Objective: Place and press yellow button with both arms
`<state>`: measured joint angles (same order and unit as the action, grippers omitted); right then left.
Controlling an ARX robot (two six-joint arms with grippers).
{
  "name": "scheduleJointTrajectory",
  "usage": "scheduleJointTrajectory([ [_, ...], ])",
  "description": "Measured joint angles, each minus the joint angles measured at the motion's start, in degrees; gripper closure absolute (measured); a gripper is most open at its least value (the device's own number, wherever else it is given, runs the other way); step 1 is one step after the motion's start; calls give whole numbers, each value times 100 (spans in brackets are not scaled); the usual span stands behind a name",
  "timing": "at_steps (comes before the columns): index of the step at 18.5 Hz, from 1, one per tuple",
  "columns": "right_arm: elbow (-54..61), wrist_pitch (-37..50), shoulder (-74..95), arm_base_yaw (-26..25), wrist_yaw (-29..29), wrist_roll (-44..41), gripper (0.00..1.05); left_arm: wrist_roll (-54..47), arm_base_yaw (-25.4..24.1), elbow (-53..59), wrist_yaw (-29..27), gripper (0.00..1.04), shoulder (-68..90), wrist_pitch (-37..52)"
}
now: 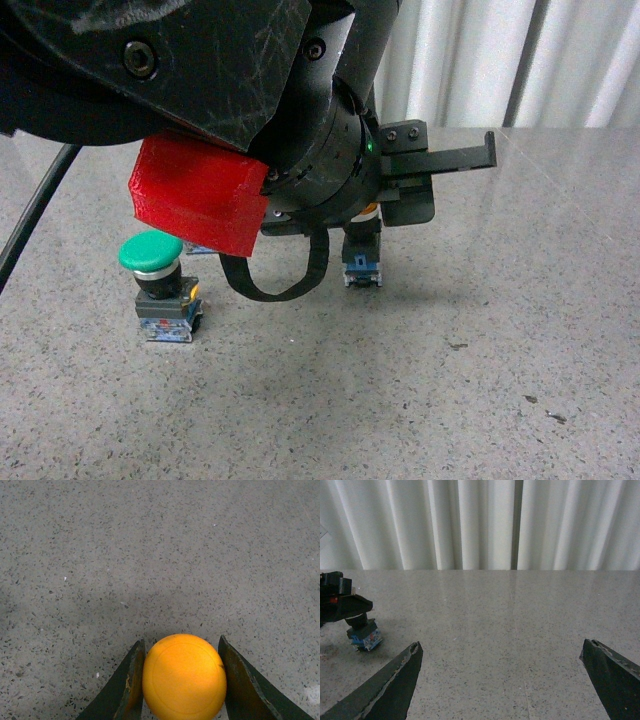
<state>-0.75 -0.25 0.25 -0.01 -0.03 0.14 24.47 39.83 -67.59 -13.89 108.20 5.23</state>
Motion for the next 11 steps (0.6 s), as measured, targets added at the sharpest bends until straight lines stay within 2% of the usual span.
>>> scheduleJointTrajectory([
  [2, 0, 0, 0, 0, 0, 0, 6, 85, 9, 0, -26, 69, 20, -50],
  [7, 0, 0, 0, 0, 0, -2, 6, 83, 13, 0, -52, 14, -24, 37],
  [8, 0, 0, 0, 0, 0, -2, 6, -140, -92, 55, -229, 7, -297, 225],
  [11, 0, 0, 0, 0, 0, 0, 6, -835, -664, 407, -793, 7, -977, 476],
])
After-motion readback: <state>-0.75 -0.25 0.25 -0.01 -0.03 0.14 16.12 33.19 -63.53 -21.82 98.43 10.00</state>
